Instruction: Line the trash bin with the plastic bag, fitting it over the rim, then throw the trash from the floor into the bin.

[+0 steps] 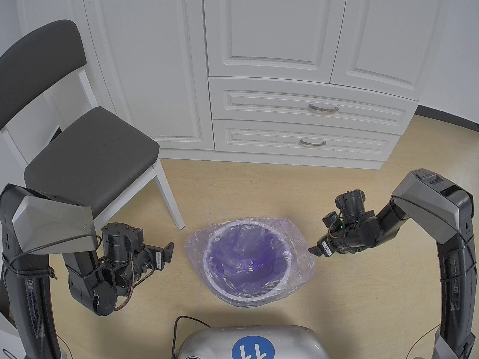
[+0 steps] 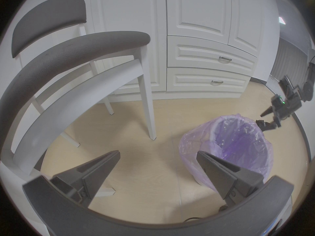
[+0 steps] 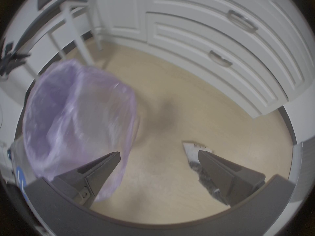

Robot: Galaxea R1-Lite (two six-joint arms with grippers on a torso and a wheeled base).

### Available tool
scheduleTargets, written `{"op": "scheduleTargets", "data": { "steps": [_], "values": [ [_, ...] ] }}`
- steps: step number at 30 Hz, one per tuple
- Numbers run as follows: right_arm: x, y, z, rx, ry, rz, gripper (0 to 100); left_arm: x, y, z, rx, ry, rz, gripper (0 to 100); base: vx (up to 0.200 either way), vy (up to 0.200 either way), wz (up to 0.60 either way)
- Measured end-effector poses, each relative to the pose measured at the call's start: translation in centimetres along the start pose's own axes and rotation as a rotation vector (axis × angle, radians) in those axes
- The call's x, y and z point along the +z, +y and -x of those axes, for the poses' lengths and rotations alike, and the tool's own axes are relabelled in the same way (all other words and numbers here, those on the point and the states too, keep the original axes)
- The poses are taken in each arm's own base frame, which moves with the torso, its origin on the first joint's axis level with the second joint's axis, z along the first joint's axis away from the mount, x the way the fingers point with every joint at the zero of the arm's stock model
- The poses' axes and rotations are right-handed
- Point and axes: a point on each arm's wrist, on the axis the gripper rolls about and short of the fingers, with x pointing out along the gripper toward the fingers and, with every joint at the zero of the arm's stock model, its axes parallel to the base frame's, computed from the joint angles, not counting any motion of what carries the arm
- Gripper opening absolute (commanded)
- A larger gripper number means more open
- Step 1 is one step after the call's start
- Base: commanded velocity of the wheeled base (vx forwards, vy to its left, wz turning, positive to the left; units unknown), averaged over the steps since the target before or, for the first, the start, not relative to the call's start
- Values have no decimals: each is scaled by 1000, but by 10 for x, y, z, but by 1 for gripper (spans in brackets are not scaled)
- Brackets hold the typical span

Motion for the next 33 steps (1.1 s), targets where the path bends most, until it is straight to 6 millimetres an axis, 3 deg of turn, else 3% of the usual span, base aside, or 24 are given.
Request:
{"op": "scheduleTargets", "data": {
  "steps": [6, 10, 21, 33],
  "values": [
    [-18, 3, 20, 58, 45, 54, 100, -3, 6, 6, 22, -42, 8, 100, 0, 0, 0],
    [-22, 4, 20, 68, 56, 51, 100, -7, 7, 8, 27, -28, 4, 100, 0, 0, 0],
    [-5, 7, -14, 141, 13, -152, 100, -10, 4, 9, 18, -17, -2, 100, 0, 0, 0],
    [19, 0, -41, 103, -11, -188, 100, -10, 3, 9, 13, -17, 1, 100, 0, 0, 0]
  ]
}}
